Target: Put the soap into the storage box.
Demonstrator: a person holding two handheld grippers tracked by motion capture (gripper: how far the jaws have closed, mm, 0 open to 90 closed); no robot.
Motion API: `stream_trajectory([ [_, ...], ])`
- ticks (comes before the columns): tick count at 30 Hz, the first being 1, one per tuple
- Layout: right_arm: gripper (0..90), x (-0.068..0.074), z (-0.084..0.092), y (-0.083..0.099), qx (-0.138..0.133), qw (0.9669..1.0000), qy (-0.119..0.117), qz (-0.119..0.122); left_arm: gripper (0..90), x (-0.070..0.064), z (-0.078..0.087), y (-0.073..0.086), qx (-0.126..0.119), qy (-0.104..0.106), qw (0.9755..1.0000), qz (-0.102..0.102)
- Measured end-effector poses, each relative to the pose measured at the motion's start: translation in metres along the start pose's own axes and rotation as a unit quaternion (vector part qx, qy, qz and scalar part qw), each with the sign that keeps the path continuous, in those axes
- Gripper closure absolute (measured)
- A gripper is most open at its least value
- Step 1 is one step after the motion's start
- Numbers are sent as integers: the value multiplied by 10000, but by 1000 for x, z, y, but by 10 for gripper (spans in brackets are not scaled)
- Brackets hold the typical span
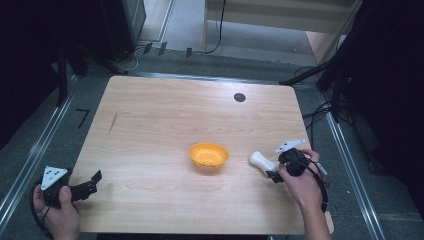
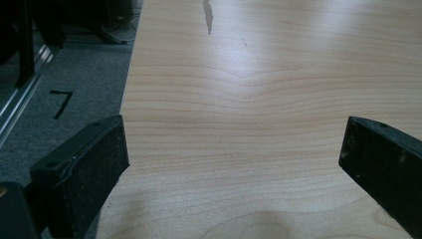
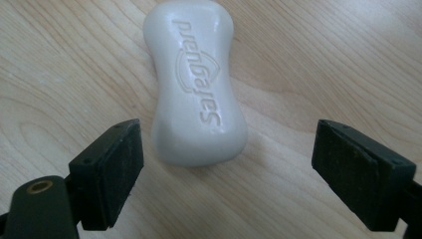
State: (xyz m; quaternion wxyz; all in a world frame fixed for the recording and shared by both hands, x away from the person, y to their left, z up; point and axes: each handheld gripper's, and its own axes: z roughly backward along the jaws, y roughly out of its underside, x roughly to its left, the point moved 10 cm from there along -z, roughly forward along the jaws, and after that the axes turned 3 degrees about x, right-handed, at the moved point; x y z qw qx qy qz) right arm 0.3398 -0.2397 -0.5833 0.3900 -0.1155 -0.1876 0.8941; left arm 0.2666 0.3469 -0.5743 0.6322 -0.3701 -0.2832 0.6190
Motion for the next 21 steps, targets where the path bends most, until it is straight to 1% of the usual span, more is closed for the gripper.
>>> stream_trajectory([
  [4,137,2,-2,-7,60,10000,-24,48,0,0,0,0,10,2,10000,-6],
  [9,142,5,-6,-12,214,9997,-72,132,0,0,0,0,17,7,10000,2],
  [11,162,7,-7,-14,257,9996,-88,111,0,0,0,0,16,16,10000,-2],
  [13,204,8,-9,-16,286,9994,-143,151,0,0,0,0,19,19,10000,1],
  [21,274,12,-16,-23,401,9988,-267,91,0,1,0,0,1,18,10000,30],
])
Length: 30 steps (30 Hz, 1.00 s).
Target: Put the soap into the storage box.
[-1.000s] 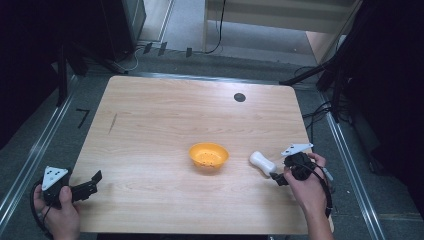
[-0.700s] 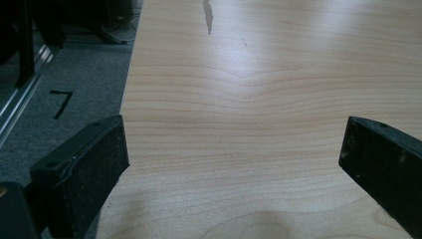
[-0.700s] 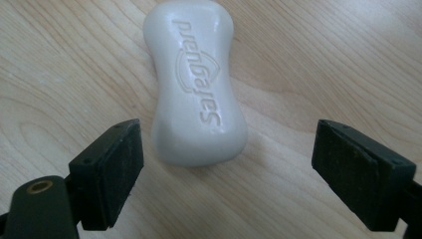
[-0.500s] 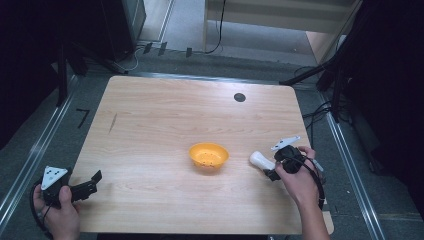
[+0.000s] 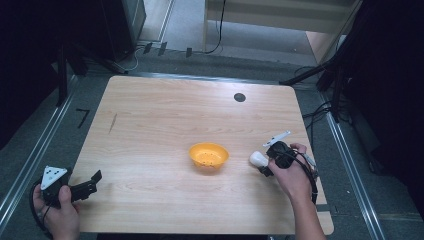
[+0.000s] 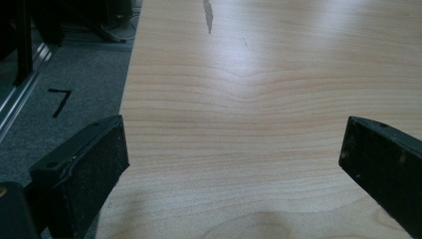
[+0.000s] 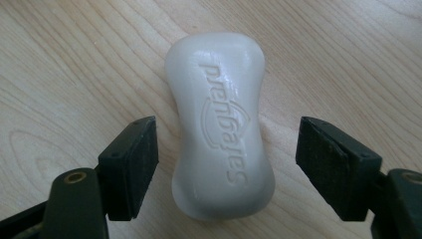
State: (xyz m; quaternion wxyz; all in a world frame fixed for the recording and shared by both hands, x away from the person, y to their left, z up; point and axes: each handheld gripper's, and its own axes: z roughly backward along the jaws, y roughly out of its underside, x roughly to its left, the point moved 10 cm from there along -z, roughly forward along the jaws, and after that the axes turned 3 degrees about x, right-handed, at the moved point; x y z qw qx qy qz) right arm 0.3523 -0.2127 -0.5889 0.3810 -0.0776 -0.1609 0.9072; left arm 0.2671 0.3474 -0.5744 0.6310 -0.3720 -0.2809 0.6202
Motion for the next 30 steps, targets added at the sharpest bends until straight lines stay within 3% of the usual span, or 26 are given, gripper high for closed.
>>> stream_trajectory([
  [22,473,2,-18,-5,414,9990,-128,46,0,0,0,0,10,9,10000,6],
  [30,503,4,-19,-5,359,9991,-240,57,0,0,0,0,17,4,10000,-1],
])
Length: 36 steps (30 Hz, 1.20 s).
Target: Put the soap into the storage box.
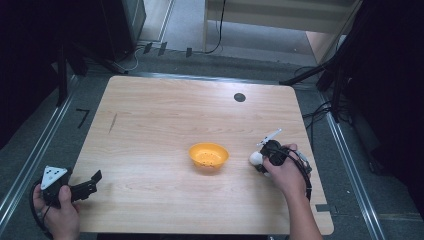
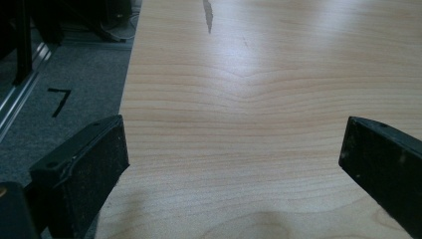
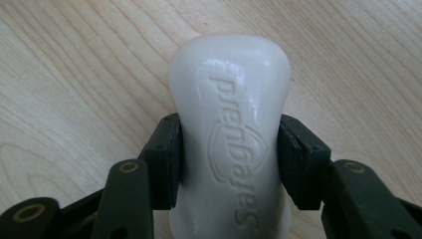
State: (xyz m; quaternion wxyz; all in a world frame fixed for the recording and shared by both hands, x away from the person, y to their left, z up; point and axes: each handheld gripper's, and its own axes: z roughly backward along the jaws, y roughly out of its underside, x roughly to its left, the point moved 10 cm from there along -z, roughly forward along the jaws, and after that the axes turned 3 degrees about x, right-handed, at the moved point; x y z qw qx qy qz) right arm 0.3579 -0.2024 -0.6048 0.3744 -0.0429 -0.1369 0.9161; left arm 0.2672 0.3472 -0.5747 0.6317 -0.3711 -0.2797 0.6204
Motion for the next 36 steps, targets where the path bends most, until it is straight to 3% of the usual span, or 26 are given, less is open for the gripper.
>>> stream_trajectory([
  [13,507,3,0,-2,-112,9993,-56,362,0,1,0,0,-13,6,10000,19],
  [16,508,4,4,-6,-249,9992,-137,287,0,1,0,0,-5,15,10000,21],
  [26,508,12,19,-23,-450,9975,-266,485,0,1,0,0,7,22,10000,26],
  [36,508,21,26,-33,-342,9960,-383,731,0,1,0,0,27,34,10000,45],
])
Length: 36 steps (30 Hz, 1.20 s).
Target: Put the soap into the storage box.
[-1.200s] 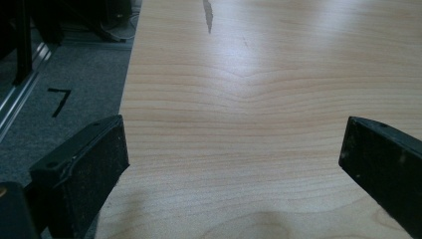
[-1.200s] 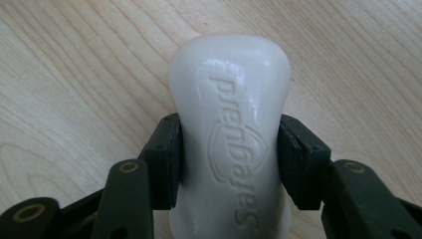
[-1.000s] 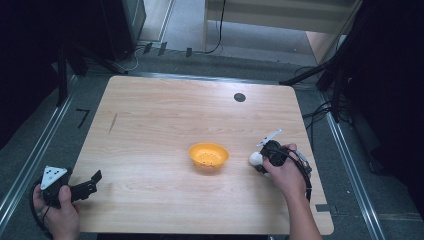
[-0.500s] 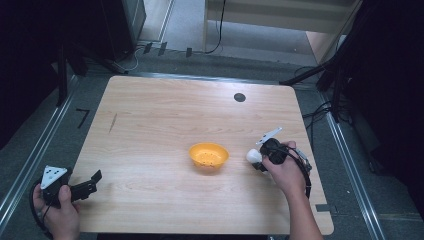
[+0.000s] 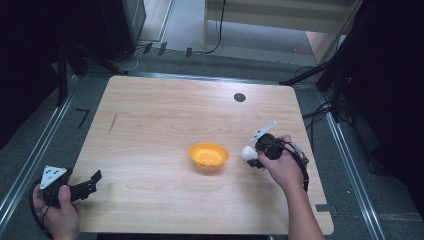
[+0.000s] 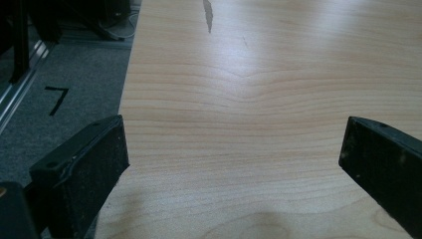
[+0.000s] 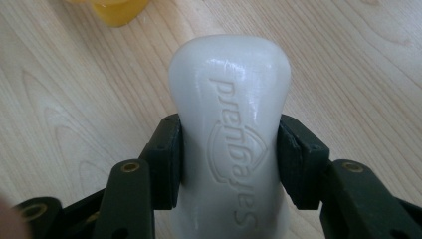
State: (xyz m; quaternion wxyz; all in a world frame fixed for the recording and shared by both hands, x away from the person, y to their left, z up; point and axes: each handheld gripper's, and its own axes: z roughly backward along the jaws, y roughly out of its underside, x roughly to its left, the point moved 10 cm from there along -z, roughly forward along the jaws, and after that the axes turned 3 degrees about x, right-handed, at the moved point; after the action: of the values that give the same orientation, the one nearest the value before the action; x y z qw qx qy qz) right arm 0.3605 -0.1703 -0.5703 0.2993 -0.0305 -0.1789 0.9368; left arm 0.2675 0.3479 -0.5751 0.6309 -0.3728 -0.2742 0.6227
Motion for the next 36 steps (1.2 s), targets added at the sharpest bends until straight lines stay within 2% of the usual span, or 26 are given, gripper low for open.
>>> stream_trajectory([
  [24,508,15,10,-36,108,9988,-99,461,0,0,0,0,-12,27,10000,29],
  [36,508,30,16,-58,51,9951,-190,970,0,0,0,0,-43,4,10000,13],
])
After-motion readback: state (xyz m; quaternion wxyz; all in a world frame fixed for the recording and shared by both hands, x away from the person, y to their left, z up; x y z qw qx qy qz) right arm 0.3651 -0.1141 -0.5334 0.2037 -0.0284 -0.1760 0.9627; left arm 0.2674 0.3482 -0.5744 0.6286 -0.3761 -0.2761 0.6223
